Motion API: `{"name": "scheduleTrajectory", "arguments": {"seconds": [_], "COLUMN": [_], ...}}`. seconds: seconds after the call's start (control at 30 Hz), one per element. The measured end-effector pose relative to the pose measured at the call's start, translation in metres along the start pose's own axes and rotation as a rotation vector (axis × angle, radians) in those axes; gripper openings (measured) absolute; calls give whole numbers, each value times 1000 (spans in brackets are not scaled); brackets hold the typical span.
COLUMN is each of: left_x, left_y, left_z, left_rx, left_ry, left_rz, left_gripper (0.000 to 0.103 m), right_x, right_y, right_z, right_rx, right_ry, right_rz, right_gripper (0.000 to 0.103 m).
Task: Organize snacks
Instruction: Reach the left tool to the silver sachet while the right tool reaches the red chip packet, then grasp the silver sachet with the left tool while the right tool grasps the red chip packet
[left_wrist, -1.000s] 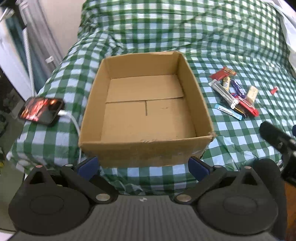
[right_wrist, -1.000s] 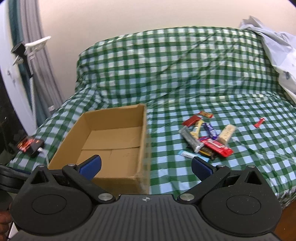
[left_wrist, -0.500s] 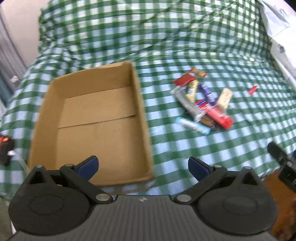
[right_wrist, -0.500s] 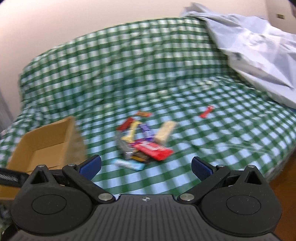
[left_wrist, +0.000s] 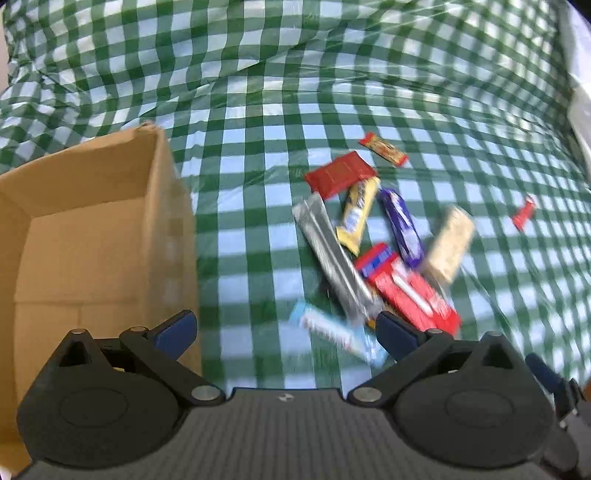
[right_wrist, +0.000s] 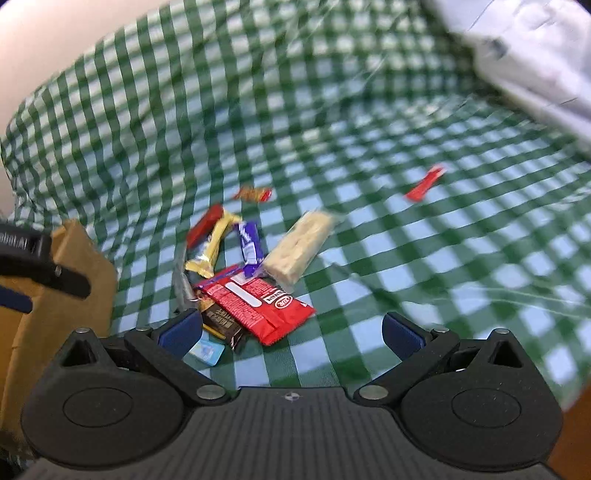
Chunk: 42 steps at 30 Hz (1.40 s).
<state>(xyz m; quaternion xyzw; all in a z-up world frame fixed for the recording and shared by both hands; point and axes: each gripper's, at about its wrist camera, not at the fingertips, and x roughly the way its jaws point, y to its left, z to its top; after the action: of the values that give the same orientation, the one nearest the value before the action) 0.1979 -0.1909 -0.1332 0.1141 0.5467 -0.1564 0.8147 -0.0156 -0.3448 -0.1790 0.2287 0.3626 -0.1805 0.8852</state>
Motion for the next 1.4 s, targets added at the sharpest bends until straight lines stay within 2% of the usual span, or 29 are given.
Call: {"name": "scheduleTrajectory", "arguments": {"seconds": [0.2,0.3,0.37,0.43,0.5,0.6,0.7,0.77,0.83,0.87,0.9,0.93,0.97,1.0,1.07,1.1,1.23,1.27,1.4], "left_x": [63,91,110,128,143,146,147,148,140,139,133,127,120,115,106,103,91,88,62], "left_y": [-30,-30,-28,-22,-16,-5,7,9,13,14,16,17,17,18,18,19,31,33,27], "left_z": [35,43,46,48,46,40,38,38,39,42,43,46,48,50,49,49,42,40,29], "left_rx": [36,28,13,-7,-19,-63,-109,-101,-113,-125,-144,-152,-149,-144,-155,-152,-143,-144,-132], "left_ry": [50,70,65,96,131,101,104,106,143,151,140,122,106,107,110,107,95,90,62], "left_rz": [11,36,72,100,114,63,27,25,39,41,31,31,17,0,-18,-25,-24,-24,-53], "left_gripper": [103,103,103,103,103,103,103,103,102,92,84,60,42,29,24,23,22,21,21], "right_x": [78,104,117,123,125,124,130,130,129,128,125,121,119,117,114,110,94,89,69], "right_y": [7,15,21,25,23,21,29,32,33,29,27,25,22,21,20,21,20,19,16], "right_z": [13,14,15,15,17,18,19,14,14,13,12,13,12,11,8,8,6,6,8], "right_rx": [-57,-118,-170,-245,-249,-246,-245,-244,-236,-224,-204,-182,-173,-174,-181,-189,-176,-170,-121], "right_ry": [112,145,129,93,72,56,37,31,35,38,37,34,30,27,19,13,-18,-28,-69], "right_rz": [53,67,57,58,69,69,62,62,39,28,31,28,18,13,8,3,2,6,-3], "right_gripper": [103,103,103,103,103,103,103,103,102,98,85,80,72,65,59,52,40,25,21]}}
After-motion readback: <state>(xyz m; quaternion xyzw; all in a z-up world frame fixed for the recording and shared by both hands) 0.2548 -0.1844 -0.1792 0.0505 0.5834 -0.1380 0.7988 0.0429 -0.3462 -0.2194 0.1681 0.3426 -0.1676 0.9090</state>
